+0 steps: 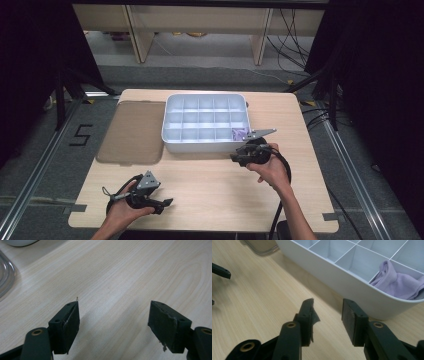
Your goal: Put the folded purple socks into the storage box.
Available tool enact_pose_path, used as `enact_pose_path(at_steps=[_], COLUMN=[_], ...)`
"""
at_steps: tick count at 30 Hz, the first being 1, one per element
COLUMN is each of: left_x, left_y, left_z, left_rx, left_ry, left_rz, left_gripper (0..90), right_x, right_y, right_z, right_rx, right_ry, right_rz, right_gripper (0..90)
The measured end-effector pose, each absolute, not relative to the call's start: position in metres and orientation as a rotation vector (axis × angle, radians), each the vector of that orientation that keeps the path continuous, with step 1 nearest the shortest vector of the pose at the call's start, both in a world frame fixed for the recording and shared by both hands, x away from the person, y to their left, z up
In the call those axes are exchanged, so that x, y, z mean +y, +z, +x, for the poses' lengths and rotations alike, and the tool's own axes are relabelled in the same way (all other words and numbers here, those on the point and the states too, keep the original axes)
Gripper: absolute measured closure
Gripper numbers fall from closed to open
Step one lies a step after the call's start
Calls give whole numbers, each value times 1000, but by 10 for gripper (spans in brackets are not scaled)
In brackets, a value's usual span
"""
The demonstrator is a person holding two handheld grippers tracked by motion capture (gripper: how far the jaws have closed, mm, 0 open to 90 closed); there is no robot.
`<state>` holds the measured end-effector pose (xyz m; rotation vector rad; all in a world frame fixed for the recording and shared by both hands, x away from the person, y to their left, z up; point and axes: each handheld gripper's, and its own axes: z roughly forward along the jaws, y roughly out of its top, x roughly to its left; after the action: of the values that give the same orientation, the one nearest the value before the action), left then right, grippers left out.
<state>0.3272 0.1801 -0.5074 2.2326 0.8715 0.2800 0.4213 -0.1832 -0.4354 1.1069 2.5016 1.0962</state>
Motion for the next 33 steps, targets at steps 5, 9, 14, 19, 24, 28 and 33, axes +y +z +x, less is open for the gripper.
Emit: enact_pose_path(at_steps=[5,9,14,19,24,28,33], left_x=[180,180,180,180,180,179,179], left_y=[-508,-507,-507,-507,-508,-508,-508], left_z=[327,328,328,328,328,327,327], left_rx=[868,854,853,847,848,852,862], left_ry=[274,284,283,285,294,286,283], left_rz=[2234,2242,2243,2244,2246,2240,2237], left_gripper=[249,249,249,249,249,249,249], right_x=[-183,-183,-184,-184,-186,-185,-184], right_y=[-441,-445,-449,-456,-460,-466,-471], right_z=[417,414,410,405,399,394,389], right_rx=[2514,2505,2505,2498,2513,2503,2517], right_ry=[1083,1084,1081,1071,1045,1061,1046], right_rz=[1105,1127,1135,1137,1158,1174,1182], right_gripper=[538,513,498,465,421,395,351])
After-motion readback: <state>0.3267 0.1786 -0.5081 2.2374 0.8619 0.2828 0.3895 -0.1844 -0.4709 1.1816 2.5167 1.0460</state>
